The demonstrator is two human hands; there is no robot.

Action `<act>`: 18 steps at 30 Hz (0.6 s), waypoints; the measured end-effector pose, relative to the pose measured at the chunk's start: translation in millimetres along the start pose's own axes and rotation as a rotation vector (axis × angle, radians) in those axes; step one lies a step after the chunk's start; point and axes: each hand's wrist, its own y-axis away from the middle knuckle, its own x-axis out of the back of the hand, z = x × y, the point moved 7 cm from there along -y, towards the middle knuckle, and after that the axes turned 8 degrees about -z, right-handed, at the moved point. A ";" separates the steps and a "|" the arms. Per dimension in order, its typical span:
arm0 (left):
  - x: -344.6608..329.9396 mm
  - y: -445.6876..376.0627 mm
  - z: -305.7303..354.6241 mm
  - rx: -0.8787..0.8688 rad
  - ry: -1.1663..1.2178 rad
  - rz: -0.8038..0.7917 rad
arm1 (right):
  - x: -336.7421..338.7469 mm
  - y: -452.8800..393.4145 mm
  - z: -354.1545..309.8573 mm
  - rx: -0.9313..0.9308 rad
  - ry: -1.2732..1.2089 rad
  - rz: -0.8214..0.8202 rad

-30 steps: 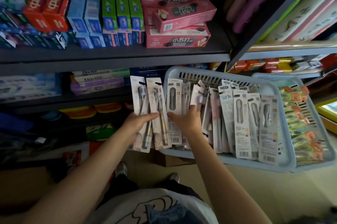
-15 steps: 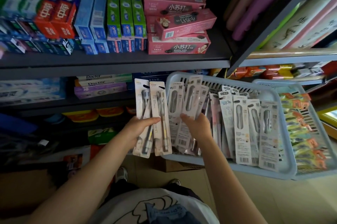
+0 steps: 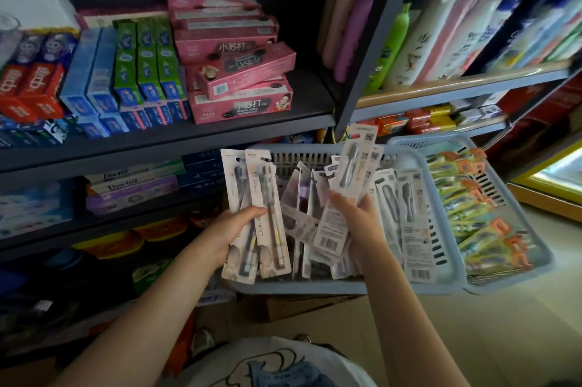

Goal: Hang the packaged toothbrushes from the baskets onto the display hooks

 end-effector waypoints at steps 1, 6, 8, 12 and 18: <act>-4.7 -1.9 0.3 -0.003 -0.013 0.016 | 6.0 -0.3 -0.9 0.016 0.018 0.017; -29.7 -9.8 -10.9 0.050 0.013 0.082 | 27.9 -2.7 -10.9 0.081 0.049 0.041; -38.2 -11.6 -17.4 0.066 0.026 0.098 | 37.6 -2.6 -16.9 0.099 0.016 0.044; -47.8 -13.8 -23.5 0.036 0.098 0.139 | 52.6 -6.8 -24.5 0.149 0.000 0.038; -51.9 -6.7 -29.9 0.001 0.113 0.200 | 40.1 -15.8 -14.4 0.013 0.307 -0.143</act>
